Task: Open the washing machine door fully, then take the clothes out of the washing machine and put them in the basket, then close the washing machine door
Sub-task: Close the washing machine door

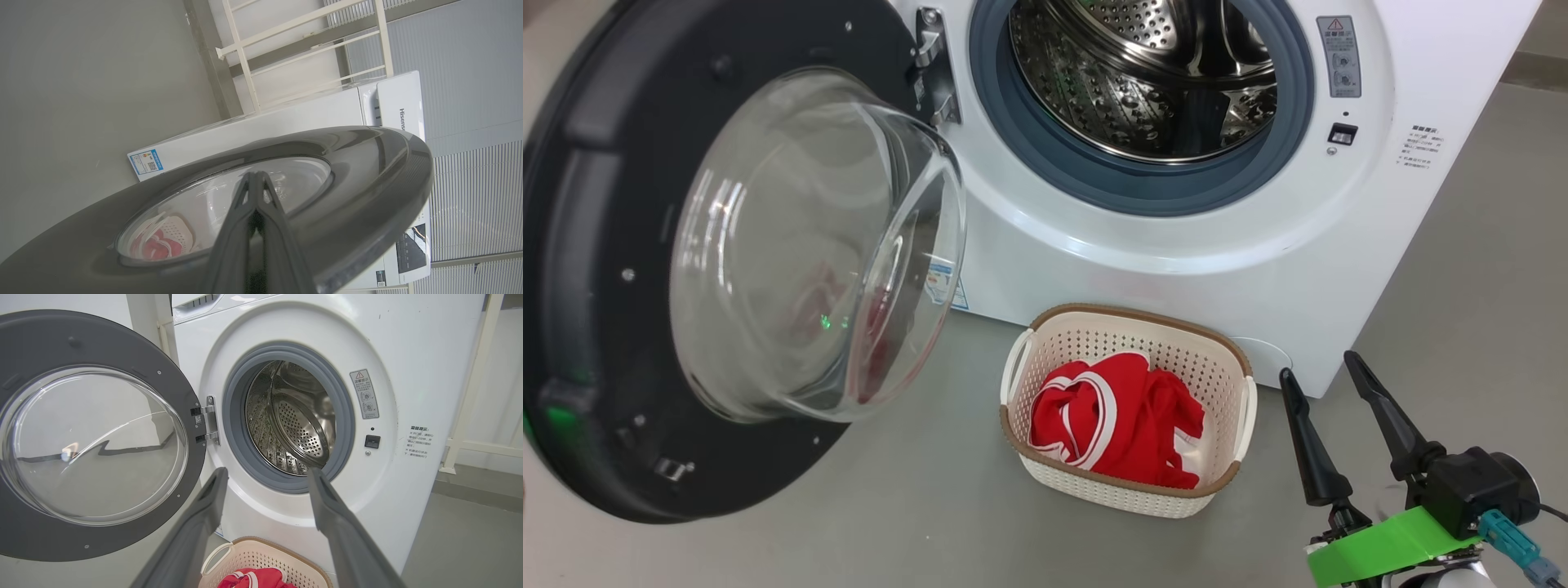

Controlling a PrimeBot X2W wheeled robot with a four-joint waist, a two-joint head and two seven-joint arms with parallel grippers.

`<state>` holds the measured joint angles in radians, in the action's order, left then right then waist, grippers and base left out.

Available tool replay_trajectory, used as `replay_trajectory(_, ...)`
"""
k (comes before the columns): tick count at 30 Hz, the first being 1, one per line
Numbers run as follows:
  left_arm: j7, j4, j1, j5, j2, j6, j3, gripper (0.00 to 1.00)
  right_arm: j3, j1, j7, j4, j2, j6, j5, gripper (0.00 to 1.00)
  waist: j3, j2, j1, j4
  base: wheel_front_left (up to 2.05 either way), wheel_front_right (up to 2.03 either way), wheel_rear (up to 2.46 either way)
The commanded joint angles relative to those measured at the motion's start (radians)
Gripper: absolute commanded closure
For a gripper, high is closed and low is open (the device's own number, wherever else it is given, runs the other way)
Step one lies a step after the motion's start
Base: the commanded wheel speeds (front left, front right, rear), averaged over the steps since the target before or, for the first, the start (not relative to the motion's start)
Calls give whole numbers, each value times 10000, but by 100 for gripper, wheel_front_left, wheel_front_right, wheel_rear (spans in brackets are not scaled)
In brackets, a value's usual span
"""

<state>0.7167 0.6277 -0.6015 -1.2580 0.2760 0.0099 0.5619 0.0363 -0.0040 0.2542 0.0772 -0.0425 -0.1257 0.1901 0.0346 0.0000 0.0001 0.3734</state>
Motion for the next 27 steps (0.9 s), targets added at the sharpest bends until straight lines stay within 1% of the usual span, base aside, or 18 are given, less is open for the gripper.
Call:
replay_trajectory(1, 201, -485, 90, -102, 281, 10, 85, 100, 181, -110, 45, -223, -77, -50, 95, 0, -10, 0, -1, -4, 0, 0, 0)
replay_trajectory(8, 758, -2348, 785, -443, -392, 263, 18, 100, 189, -60, 57, -219, -77, -50, 151, 0, 15, 0, -1, -55, 0, 0, 0)
replay_trajectory(18, 1238, -4916, 1850, -791, -1540, 807, -227, 100, 151, -119, 68, -187, -77, -50, 243, 0, 52, 0, -1, -151, 0, 0, 0)
replay_trajectory(23, 1270, -5844, 2315, -1054, -1941, 929, -357, 100, 182, -121, 72, -183, -77, -50, 282, 0, 58, 0, -1, -285, 0, 0, 0)
replay_trajectory(27, 1306, -6463, 2692, -1386, -2142, 1045, -648, 100, 158, -127, 73, -199, -77, -50, 310, 0, 82, 0, -1, -437, 0, 0, 0)
